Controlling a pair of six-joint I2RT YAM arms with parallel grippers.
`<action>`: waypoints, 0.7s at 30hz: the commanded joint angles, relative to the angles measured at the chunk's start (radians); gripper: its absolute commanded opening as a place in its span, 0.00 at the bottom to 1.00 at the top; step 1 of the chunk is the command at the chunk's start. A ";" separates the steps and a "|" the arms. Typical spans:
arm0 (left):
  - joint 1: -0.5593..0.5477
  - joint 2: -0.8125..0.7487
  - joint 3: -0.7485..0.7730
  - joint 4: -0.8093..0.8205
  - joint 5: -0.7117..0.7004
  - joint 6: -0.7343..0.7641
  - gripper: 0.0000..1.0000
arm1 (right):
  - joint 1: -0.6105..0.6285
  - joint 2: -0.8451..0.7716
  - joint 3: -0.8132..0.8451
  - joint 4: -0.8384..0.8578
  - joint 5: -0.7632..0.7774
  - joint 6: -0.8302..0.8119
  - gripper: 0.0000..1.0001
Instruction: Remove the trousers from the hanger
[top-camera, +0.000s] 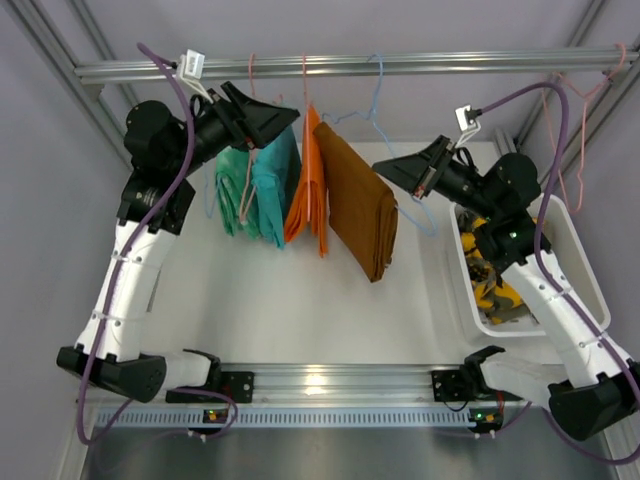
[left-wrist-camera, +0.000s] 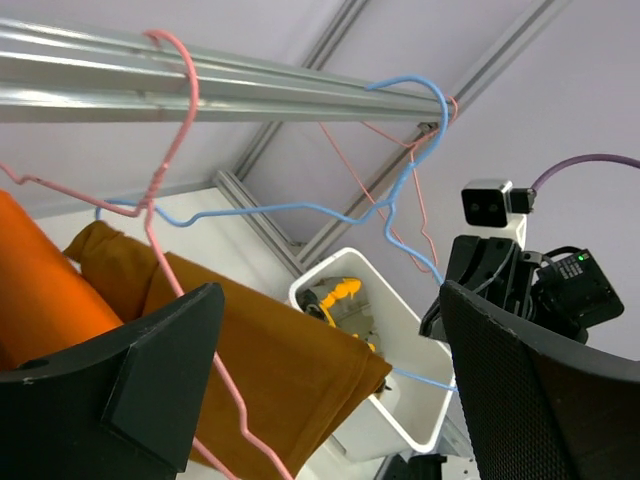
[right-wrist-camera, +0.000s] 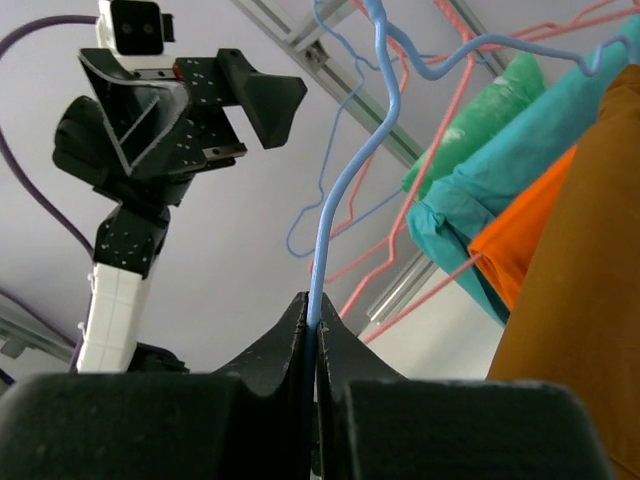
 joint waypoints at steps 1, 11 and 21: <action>-0.076 0.015 -0.017 0.065 0.006 -0.035 0.93 | -0.010 -0.097 -0.015 0.103 0.054 -0.048 0.00; -0.350 0.092 -0.051 0.097 -0.143 -0.119 0.82 | -0.014 -0.218 -0.047 -0.035 0.180 -0.109 0.00; -0.503 0.254 0.082 0.169 -0.185 -0.305 0.70 | -0.014 -0.265 -0.085 -0.063 0.214 -0.140 0.00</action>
